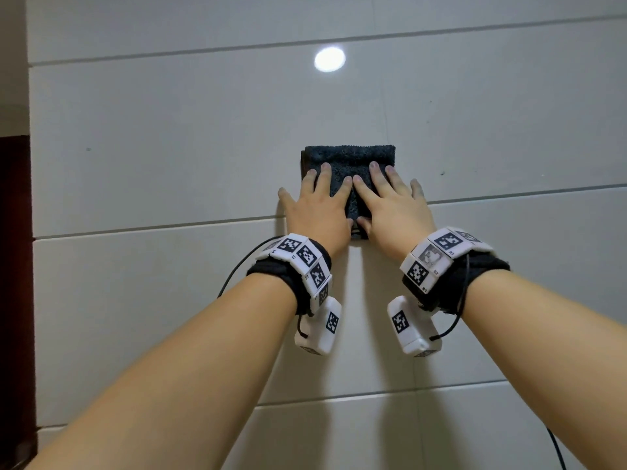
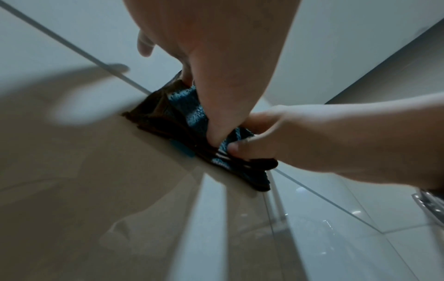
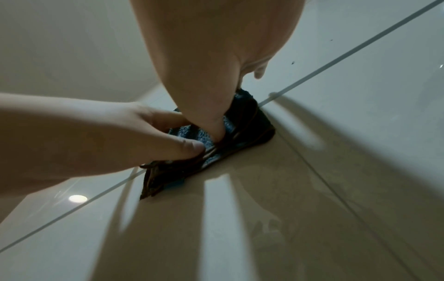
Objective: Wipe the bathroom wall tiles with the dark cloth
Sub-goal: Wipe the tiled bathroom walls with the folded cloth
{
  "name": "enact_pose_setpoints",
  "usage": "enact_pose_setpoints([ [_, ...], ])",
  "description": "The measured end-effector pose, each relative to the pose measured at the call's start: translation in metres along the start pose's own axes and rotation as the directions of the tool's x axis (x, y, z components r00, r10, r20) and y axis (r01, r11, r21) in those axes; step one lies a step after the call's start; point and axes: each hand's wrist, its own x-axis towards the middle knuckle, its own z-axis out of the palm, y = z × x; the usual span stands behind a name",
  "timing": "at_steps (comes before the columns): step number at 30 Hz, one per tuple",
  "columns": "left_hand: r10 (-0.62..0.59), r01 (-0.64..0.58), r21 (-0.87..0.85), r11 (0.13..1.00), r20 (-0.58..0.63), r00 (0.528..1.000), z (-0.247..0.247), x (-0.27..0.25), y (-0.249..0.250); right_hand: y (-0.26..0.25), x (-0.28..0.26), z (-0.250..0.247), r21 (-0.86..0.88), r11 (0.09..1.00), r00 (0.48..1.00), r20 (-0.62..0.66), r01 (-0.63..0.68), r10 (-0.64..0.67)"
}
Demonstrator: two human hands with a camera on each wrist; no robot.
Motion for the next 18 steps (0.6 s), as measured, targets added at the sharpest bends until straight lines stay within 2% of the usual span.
enact_pose_setpoints([
  [6,0.013,-0.012,0.031,0.999,-0.002,1.000,0.003,-0.009,0.006,-0.008,-0.022,-0.018,-0.055,0.998,0.998,-0.057,0.016,-0.019],
  [9,0.015,-0.015,0.025,1.000,-0.016,1.000,0.003,-0.007,0.004,-0.018,-0.025,-0.013,0.052,0.997,0.997,-0.057,0.049,-0.046],
  [13,0.020,-0.019,0.034,0.999,-0.016,1.000,0.005,-0.006,0.000,-0.022,-0.018,-0.002,0.239,0.971,1.000,0.015,-0.009,0.006],
  [18,0.024,-0.024,0.029,0.999,-0.022,0.999,0.005,0.004,-0.006,-0.016,-0.006,-0.001,0.273,0.962,1.000,0.023,-0.020,0.014],
])
